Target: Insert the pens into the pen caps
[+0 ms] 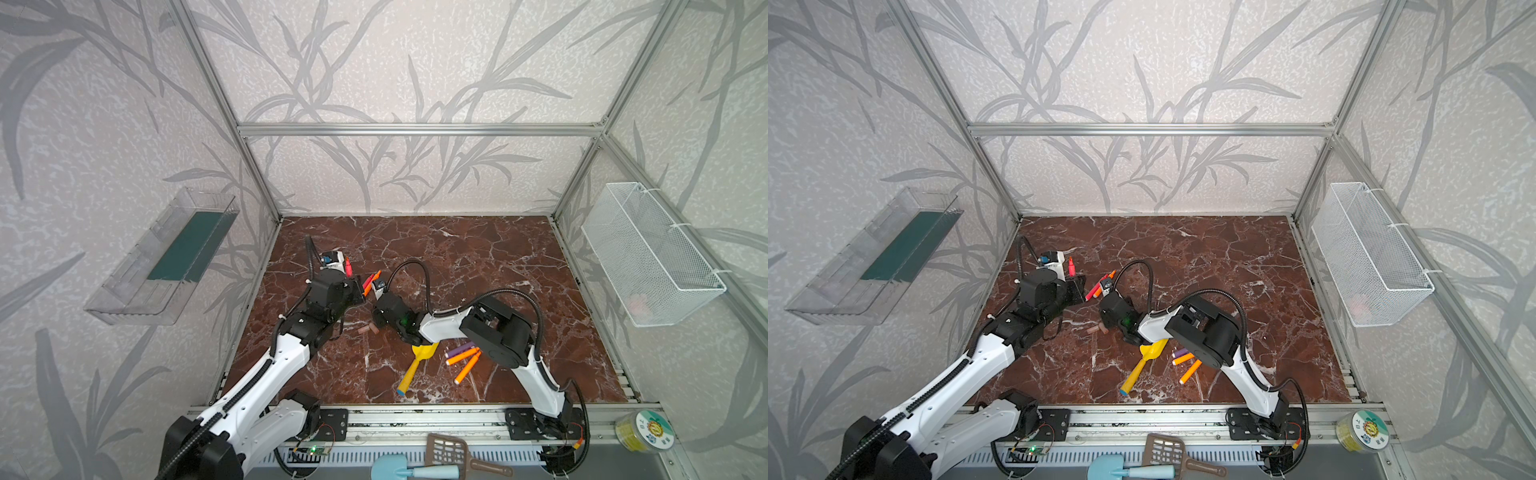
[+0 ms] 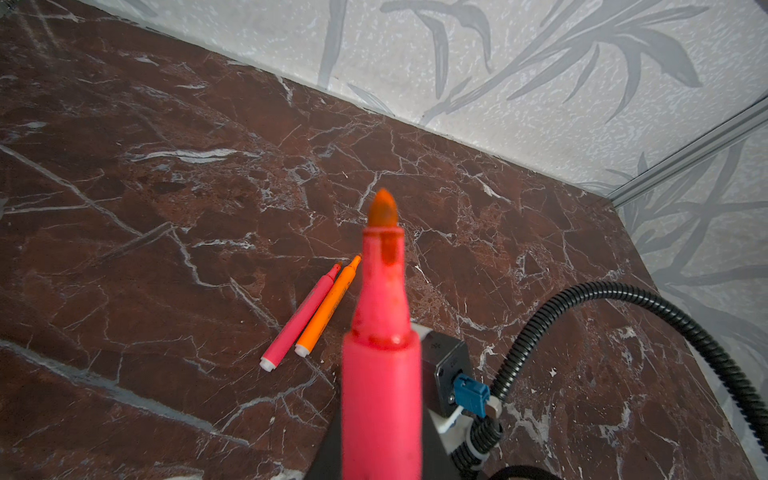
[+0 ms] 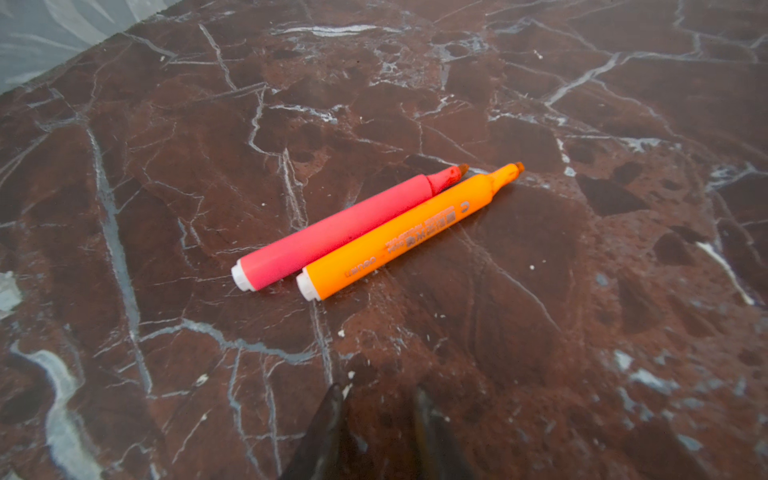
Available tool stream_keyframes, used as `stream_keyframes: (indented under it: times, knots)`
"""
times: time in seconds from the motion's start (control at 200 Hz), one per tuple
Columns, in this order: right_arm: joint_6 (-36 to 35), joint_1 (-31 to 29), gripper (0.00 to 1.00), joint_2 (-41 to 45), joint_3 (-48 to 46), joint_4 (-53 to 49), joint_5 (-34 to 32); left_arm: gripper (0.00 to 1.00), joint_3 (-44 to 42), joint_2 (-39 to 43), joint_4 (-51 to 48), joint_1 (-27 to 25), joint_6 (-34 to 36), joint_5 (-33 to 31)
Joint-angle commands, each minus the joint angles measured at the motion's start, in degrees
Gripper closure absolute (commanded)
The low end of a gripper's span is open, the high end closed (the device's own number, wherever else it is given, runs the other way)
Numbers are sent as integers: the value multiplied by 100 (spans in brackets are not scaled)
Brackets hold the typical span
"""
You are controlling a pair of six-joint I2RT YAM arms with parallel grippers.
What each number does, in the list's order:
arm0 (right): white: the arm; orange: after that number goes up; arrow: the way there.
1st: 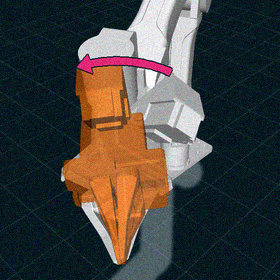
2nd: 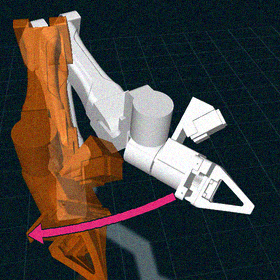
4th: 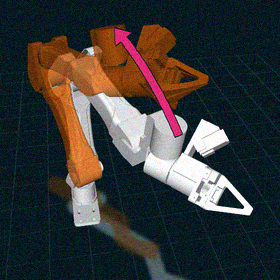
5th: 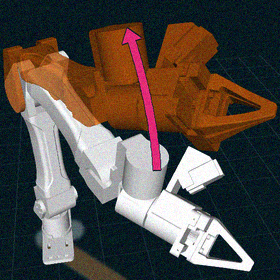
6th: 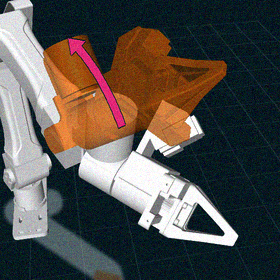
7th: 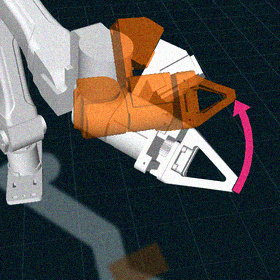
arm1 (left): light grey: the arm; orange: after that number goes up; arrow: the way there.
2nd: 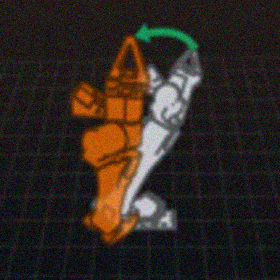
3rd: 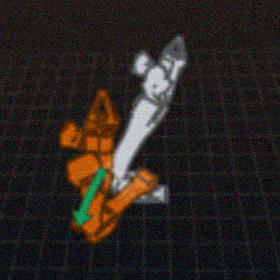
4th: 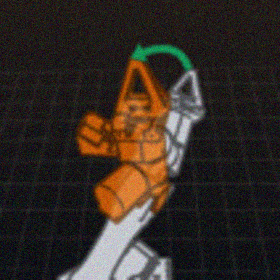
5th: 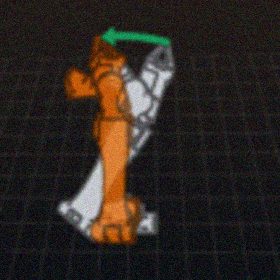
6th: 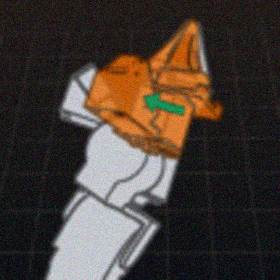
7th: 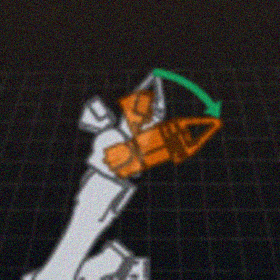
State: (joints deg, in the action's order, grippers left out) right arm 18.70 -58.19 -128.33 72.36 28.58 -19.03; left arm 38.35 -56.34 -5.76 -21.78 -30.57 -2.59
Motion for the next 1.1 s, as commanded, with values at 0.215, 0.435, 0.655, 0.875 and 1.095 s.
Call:
stream_keyframes:
  times: [0.215, 0.435, 0.655, 0.875, 1.095]
  knots:
    - [209, -8, 99, 176, -16, -283, 114, 100, -108, -28, 148, 26, -66, 128]
    - [520, -8, 100, 1507, -689, -755, 69, 100, -179, -5, 430, 25, 81, 585]
    - [1122, 647, 100, 3851, -1944, -1765, 535, 100, 14, 336, 302, -219, 199, 1222]
    - [1593, 2275, 100, 5600, -2863, -2422, 2372, 100, 893, 89, -937, -2071, 56, 186]
    - [1597, 2742, 100, 6647, -3335, -2291, 3583, 100, -129, -788, 691, -3858, 300, -273]
